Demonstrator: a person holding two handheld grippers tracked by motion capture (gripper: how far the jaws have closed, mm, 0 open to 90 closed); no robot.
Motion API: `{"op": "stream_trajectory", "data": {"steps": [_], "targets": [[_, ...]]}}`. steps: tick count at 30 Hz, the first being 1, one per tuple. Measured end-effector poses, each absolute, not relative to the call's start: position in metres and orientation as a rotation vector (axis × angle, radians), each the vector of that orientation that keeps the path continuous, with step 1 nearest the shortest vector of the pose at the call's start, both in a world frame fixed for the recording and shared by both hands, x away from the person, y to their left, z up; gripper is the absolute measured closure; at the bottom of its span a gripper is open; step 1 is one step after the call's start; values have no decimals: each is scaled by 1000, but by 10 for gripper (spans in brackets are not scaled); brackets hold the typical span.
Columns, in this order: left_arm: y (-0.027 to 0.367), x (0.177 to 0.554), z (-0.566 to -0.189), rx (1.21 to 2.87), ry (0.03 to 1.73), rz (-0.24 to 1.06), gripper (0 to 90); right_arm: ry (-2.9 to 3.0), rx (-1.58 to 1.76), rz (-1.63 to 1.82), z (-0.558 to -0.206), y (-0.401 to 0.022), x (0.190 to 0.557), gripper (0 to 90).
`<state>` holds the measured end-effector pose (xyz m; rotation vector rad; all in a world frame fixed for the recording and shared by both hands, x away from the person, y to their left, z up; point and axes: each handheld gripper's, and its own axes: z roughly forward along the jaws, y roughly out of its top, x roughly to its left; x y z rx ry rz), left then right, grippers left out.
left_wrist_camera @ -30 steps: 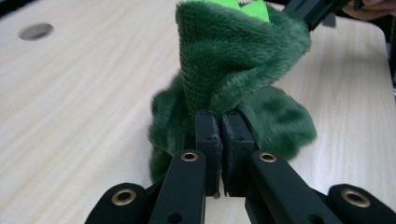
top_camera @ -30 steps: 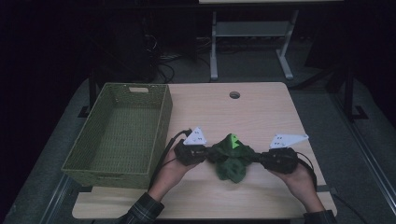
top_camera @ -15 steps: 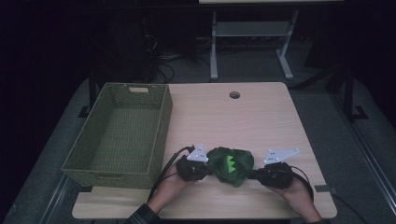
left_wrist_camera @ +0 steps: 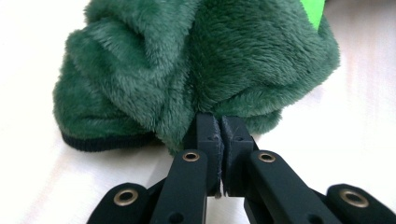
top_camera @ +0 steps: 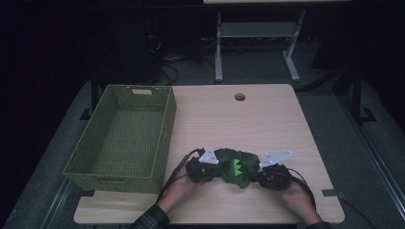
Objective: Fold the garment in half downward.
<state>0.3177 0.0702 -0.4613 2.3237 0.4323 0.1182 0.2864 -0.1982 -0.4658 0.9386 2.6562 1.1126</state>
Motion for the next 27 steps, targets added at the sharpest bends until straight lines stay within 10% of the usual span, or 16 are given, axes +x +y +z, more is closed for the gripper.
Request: {"op": "stream_trajectory", "data": {"steps": [19, 27], "targets": [[84, 306, -429, 2249, 441, 95, 635, 2590, 972, 1242, -442, -214, 270, 586], [96, 305, -406, 2191, 441, 121, 679, 2520, 927, 1320, -418, -217, 270, 726]]}}
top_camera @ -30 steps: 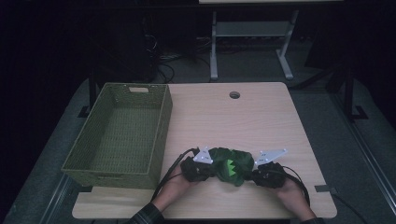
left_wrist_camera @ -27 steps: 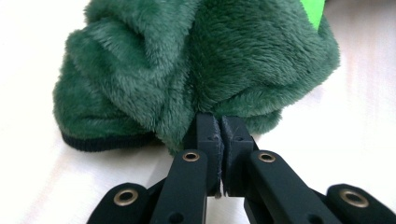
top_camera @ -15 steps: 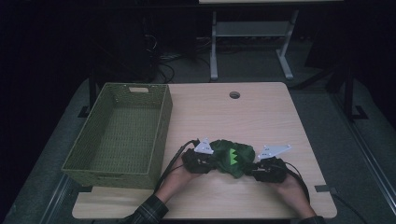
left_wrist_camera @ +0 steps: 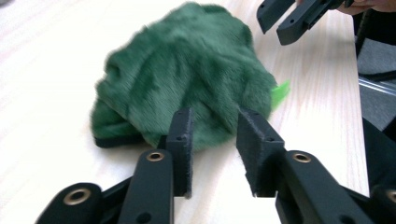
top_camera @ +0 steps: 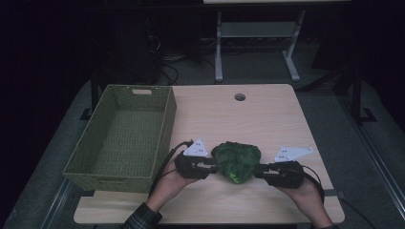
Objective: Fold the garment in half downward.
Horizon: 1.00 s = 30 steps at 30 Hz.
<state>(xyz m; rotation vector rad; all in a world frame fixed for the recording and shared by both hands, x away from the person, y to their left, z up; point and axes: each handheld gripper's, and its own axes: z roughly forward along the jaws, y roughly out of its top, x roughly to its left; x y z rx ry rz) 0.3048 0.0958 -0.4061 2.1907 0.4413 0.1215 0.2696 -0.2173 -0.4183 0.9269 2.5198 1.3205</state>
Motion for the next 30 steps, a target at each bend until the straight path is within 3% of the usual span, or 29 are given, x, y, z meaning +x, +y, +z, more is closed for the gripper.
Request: {"op": "stream_trajectory", "data": {"steps": [4, 7, 17, 30], "targets": [[89, 318, -401, 2190, 452, 132, 825, 2499, 927, 1314, -411, -214, 280, 865], [80, 327, -402, 2201, 458, 141, 896, 2515, 938, 1291, -415, -209, 292, 897], [63, 343, -442, 2306, 522, 106, 897, 2610, 1007, 1136, -449, -203, 308, 898], [52, 351, -462, 2381, 544, 125, 899, 2650, 1046, 1107, -467, -198, 309, 900]]}}
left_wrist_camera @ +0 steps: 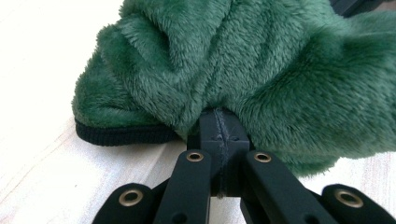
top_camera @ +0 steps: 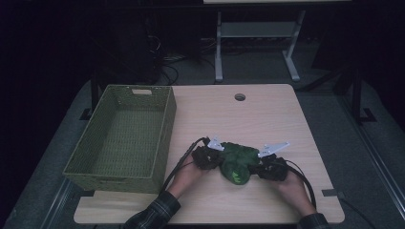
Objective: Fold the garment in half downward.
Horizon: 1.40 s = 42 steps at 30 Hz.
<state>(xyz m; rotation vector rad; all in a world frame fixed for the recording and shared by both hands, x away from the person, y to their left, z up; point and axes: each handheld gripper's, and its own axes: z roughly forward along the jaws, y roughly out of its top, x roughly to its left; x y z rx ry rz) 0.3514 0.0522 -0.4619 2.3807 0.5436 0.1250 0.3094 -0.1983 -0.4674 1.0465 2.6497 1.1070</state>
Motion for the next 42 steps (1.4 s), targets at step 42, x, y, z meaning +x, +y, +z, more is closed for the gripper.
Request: {"op": "stream_trajectory", "data": {"steps": [42], "targets": [[44, 280, -450, 2304, 375, -87, 898, 2469, 1080, 1260, -426, -212, 384, 900]]}}
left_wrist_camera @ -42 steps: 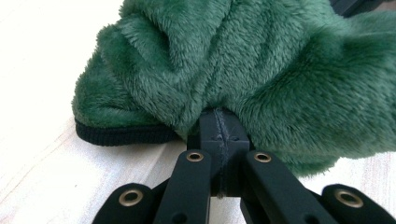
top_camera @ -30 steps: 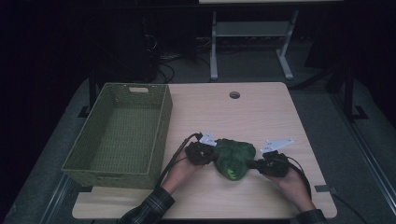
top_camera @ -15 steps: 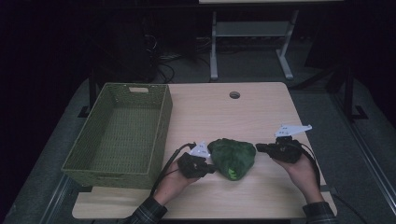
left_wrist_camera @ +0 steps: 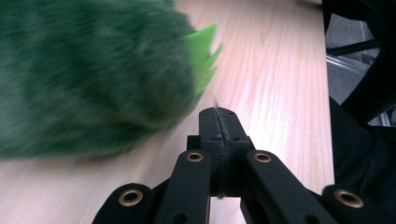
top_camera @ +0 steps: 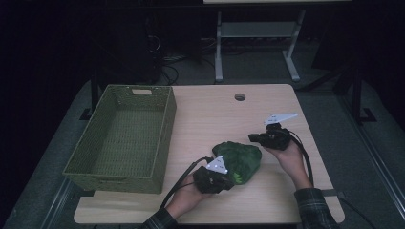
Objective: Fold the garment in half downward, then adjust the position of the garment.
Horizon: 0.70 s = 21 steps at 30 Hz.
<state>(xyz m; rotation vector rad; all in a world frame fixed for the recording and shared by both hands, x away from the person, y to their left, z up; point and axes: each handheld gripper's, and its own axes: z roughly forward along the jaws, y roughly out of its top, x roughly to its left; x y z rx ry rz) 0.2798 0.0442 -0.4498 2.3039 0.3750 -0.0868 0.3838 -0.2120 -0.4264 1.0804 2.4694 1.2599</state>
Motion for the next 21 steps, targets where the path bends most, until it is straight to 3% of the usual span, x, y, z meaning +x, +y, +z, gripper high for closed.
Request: {"op": "stream_trajectory", "data": {"steps": [8, 21], "targets": [[30, 290, -459, 2315, 387, -59, 898, 2584, 1073, 1200, -448, -197, 394, 900], [39, 309, -463, 2367, 430, 49, 898, 2608, 1076, 1189, -450, -204, 384, 899]]}}
